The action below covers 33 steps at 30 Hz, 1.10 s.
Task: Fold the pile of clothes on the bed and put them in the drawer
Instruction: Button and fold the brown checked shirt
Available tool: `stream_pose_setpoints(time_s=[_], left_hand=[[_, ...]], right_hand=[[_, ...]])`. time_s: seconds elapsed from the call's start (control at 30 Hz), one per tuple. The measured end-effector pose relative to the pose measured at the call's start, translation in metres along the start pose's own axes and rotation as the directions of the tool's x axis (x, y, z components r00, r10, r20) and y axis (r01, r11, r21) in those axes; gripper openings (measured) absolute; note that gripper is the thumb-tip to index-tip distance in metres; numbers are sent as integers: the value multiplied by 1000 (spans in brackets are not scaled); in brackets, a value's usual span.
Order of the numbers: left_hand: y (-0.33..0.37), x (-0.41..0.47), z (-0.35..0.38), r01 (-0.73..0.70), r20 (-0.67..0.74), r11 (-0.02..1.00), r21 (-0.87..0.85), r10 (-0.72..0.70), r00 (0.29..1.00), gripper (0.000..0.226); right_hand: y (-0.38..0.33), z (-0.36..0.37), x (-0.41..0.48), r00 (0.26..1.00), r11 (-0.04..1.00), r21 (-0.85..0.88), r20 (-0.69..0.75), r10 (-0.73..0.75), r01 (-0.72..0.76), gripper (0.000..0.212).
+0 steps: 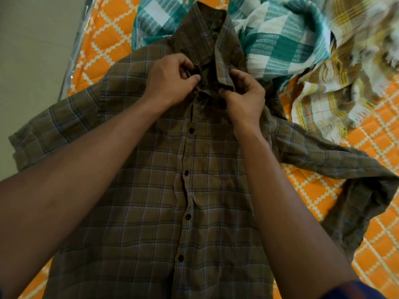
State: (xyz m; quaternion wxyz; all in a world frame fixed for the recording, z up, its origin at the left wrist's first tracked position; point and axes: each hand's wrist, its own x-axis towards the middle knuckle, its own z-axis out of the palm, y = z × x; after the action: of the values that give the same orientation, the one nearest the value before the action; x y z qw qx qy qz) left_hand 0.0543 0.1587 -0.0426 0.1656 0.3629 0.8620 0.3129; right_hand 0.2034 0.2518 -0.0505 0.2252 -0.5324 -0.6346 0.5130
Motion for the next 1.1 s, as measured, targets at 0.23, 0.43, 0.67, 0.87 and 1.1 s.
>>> stream_pose_setpoints(time_s=[0.23,0.43,0.67,0.87,1.1], left_hand=[[11,26,-3,-396,185,819,416,351,918,43],[20,62,-23,-665,527,454,592,406,746,64],[49,77,-33,-775,702,148,614,347,622,35],[38,81,-31,-713,678,310,629,229,698,64],[40,80,-64,-506,717,796,331,136,683,17]], right_hand=[[5,-3,-8,968,975,168,-177,177,-147,13],[-25,-8,2,967,934,265,148,208,-241,20],[-38,-7,15,916,887,300,306,260,-352,13],[-22,-10,1,911,899,250,303,280,-359,15],[-23,1,-1,927,885,315,263,267,-344,13]])
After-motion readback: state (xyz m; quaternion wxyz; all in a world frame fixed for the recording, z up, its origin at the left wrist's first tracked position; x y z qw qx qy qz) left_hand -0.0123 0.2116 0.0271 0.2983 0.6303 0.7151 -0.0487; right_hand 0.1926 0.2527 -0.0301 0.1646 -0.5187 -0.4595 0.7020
